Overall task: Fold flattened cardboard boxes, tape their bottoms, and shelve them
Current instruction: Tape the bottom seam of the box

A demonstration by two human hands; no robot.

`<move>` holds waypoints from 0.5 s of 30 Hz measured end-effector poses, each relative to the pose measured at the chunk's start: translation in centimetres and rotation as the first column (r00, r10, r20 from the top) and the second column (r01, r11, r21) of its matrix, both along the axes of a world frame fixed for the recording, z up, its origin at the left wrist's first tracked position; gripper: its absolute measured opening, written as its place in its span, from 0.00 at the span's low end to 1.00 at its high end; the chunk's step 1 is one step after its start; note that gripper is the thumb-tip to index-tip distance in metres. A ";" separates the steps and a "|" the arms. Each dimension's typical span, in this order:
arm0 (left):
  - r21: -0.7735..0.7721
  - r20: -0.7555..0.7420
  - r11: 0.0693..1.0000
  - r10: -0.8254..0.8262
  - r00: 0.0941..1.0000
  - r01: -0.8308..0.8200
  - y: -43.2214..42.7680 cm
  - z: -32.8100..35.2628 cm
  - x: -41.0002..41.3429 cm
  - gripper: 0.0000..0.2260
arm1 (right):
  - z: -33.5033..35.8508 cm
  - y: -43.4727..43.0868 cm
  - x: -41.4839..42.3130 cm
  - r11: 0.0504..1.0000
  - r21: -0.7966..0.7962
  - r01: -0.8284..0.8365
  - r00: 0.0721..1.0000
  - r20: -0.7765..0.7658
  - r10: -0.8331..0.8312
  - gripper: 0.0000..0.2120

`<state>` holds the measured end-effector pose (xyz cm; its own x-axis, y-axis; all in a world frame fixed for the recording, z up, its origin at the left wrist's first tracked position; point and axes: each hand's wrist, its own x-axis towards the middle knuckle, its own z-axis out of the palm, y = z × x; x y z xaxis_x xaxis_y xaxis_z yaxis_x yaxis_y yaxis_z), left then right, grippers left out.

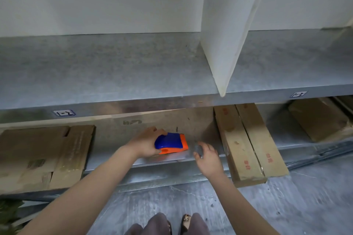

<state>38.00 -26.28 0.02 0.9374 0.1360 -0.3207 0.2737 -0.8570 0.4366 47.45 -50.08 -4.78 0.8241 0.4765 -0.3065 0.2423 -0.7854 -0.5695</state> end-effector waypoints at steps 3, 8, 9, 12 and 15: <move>0.024 -0.003 0.999 0.025 1.000 -0.025 1.5 0.2 -1.8 0.26 | -0.3 0.1 -0.1 1.000 0.007 -0.009 1.000 -0.005 0.009 0.23; -0.001 0.027 0.994 0.114 0.993 -0.114 1.9 -0.3 -3.3 0.23 | -0.6 0.4 -0.3 0.999 -0.019 -0.050 0.999 0.001 0.050 0.22; -0.010 0.028 0.992 0.126 0.992 -0.125 1.8 -0.5 -3.2 0.23 | -0.6 0.4 -0.4 0.998 -0.025 -0.059 0.998 0.009 0.059 0.22; -0.014 0.032 0.989 0.148 0.988 -0.148 1.4 -0.5 -3.6 0.23 | -0.7 0.3 -0.5 0.995 -0.030 -0.091 0.995 0.036 0.092 0.21; 0.006 0.103 0.988 0.150 0.983 -0.151 0.5 0.1 -4.9 0.29 | -0.6 0.3 -0.5 0.995 -0.019 -0.102 0.993 0.053 0.103 0.20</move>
<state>33.08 -25.76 0.10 0.9335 0.2816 -0.2221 0.3548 -0.8154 0.4573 46.99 -49.82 -5.42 0.7866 0.5545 -0.2716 0.3518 -0.7640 -0.5409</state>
